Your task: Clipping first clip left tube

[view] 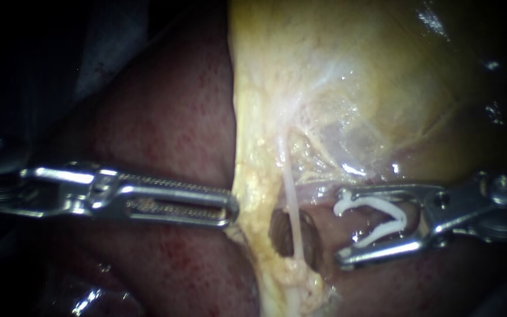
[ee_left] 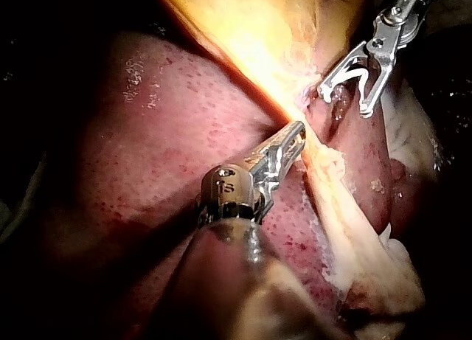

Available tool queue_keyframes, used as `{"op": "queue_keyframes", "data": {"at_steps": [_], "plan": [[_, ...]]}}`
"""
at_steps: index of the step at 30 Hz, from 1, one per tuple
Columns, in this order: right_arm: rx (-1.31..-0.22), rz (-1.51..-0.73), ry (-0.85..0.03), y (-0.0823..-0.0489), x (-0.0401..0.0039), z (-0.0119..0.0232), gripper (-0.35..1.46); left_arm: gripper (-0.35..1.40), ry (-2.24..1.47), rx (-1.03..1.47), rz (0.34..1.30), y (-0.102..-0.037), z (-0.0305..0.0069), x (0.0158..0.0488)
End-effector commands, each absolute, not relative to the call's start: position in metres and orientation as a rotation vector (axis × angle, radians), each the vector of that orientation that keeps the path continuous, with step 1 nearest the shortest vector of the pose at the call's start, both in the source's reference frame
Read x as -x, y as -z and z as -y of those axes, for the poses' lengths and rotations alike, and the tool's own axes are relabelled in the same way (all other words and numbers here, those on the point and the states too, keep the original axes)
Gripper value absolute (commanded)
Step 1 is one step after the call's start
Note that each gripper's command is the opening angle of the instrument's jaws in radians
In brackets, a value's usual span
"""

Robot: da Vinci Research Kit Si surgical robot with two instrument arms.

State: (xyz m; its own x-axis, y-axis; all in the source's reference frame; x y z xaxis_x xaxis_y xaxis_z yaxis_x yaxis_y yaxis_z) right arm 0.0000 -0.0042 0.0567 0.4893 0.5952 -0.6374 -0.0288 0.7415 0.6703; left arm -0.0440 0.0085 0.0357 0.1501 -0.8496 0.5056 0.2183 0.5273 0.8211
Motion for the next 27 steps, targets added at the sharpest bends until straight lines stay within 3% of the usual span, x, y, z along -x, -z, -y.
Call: {"op": "queue_keyframes", "data": {"at_steps": [1,12,27], "plan": [[-0.651,-0.999,-0.410,-0.0568,-0.0003,0.0044,0.59,-0.35,0.854,-0.667,1.176,-0.0357,-0.0085,0.0439],[-0.661,-0.995,-0.379,-0.0586,-0.0036,0.0072,0.59,-0.35,0.854,-0.667,1.176,-0.0356,-0.0084,0.0440],[-0.652,-0.992,-0.379,-0.0614,-0.0058,0.0072,0.59,-0.35,0.855,-0.667,1.176,-0.0352,-0.0082,0.0442]]}}
